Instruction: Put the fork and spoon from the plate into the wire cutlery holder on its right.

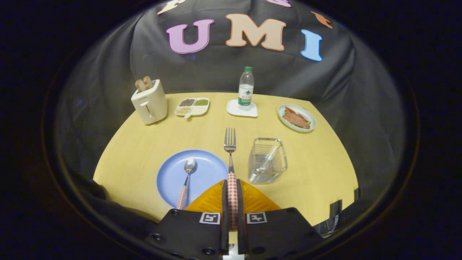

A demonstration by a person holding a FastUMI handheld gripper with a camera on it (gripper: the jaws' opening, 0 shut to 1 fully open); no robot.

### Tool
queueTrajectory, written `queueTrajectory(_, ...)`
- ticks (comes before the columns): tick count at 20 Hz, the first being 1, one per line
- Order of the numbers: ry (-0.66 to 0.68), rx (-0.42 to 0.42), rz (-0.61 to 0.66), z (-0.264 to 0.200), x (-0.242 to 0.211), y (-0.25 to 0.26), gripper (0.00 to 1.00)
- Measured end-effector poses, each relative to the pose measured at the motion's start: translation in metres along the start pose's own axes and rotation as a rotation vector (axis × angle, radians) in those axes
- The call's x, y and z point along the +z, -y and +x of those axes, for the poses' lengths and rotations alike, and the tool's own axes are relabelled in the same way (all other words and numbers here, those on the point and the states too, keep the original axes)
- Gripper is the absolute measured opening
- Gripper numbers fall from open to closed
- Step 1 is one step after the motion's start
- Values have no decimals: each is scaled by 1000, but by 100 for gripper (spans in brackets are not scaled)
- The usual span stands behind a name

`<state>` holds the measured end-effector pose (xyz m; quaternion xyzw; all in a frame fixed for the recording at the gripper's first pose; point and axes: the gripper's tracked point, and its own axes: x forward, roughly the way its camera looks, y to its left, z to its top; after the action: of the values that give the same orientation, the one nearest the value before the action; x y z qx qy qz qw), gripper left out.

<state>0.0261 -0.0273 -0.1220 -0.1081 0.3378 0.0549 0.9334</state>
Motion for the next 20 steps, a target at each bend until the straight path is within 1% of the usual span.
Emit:
queueTrajectory(2,-59,-9,-29,2,1,19,12)
queueTrajectory(6,-222,-19,-112,8,-5,48,12)
queueTrajectory(9,-340,23,-109,14,-8,54,12)
queueTrajectory(13,-525,11,-130,28,-17,75,12)
queueTrajectory(15,-609,23,-122,36,-19,73,12)
queueTrajectory(17,-671,20,-124,46,-20,73,12)
queueTrajectory(20,-722,8,-142,62,-21,74,12)
